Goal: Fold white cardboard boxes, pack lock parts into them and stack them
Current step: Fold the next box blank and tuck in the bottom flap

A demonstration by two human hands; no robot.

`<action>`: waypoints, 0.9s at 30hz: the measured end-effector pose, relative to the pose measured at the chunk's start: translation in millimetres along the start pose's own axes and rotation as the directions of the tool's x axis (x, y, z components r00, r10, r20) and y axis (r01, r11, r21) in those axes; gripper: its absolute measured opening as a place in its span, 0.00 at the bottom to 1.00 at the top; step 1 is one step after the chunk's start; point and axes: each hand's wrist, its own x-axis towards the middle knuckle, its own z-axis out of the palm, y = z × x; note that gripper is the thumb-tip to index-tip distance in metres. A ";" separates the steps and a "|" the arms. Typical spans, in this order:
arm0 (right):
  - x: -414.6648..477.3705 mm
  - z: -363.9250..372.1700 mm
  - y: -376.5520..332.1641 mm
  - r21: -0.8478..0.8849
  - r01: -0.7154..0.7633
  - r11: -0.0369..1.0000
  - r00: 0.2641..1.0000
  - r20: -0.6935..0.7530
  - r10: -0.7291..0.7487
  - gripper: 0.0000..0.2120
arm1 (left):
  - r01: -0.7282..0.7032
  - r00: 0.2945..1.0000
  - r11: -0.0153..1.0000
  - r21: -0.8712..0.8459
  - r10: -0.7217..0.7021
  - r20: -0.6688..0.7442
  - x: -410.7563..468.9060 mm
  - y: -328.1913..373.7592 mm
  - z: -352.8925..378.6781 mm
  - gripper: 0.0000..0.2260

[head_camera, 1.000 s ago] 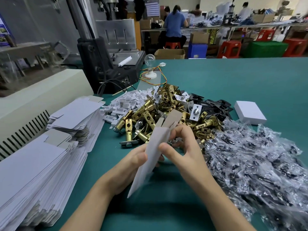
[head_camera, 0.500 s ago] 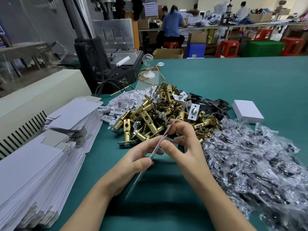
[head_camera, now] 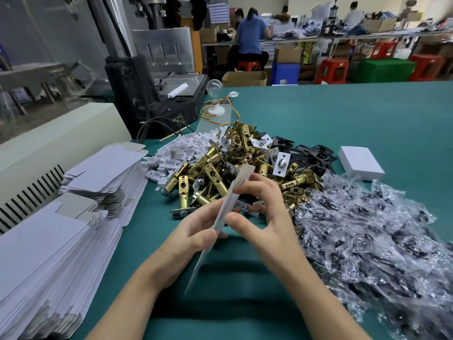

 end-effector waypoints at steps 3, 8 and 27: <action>-1.0 0.9 -2.2 -0.026 0.008 1.000 1.000 0.009 -0.008 0.16 | 0.013 1.000 0.999 -0.039 -0.014 -0.010 -1.2 1.7 0.4 0.40; 0.1 2.0 -4.8 -0.039 0.053 0.998 0.998 -0.027 -0.054 0.24 | 0.033 0.999 0.998 -0.044 -0.034 -0.028 -3.9 2.7 1.0 0.46; 2.2 -0.9 -0.3 -0.060 0.048 0.997 0.990 -0.127 -0.056 0.16 | 0.003 0.997 0.998 0.063 0.002 -0.075 7.0 -4.3 -3.7 0.43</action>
